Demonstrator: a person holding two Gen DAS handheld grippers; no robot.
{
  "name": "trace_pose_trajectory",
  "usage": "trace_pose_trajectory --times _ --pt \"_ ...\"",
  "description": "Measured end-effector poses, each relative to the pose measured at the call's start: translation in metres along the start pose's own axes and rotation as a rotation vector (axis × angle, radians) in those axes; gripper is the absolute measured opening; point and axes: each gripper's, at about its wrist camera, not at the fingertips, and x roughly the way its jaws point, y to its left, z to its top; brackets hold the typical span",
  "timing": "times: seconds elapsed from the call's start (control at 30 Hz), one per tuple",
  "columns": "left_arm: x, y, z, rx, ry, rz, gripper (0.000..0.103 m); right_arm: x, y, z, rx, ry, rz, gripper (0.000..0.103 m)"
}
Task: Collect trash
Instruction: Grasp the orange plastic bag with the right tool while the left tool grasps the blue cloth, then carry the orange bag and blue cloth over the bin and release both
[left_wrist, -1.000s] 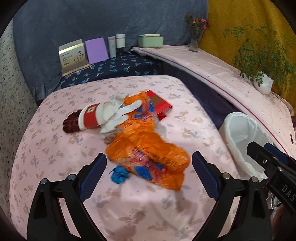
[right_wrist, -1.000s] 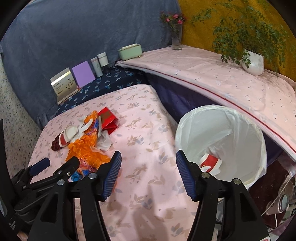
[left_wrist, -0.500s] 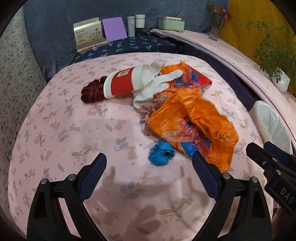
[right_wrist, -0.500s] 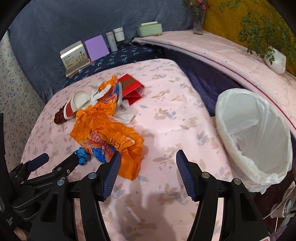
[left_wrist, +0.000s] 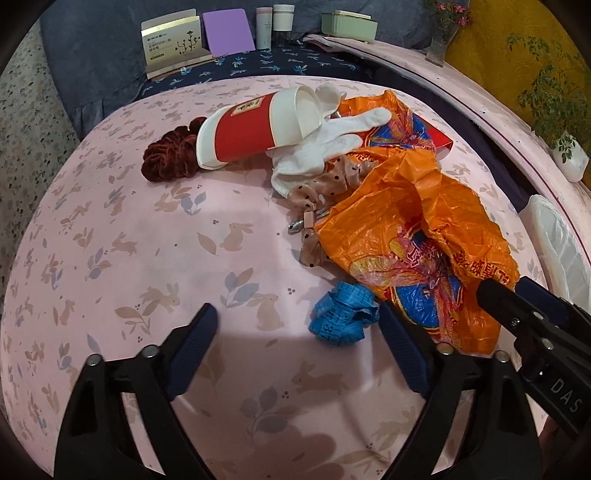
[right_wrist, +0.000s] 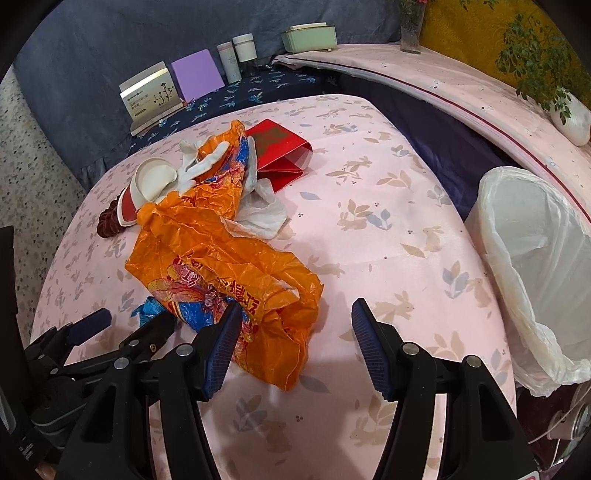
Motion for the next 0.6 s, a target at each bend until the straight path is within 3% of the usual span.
trace_pose_trajectory --times 0.07,0.2,0.27,0.6 --pt "0.002 -0.002 -0.001 0.012 0.006 -0.005 0.069 0.003 0.001 0.000 -0.002 0.002 0.002 0.054" --pt "0.000 -0.005 -0.001 0.037 -0.002 -0.017 0.045 0.006 0.002 -0.001 -0.015 0.019 0.015 0.025" --pt "-0.001 -0.006 0.000 0.038 -0.002 -0.026 0.032 0.003 0.002 -0.001 -0.016 0.013 0.023 0.025" --pt "-0.031 -0.020 0.000 0.048 -0.059 -0.022 0.027 -0.043 -0.008 0.004 -0.006 -0.105 -0.003 0.023"
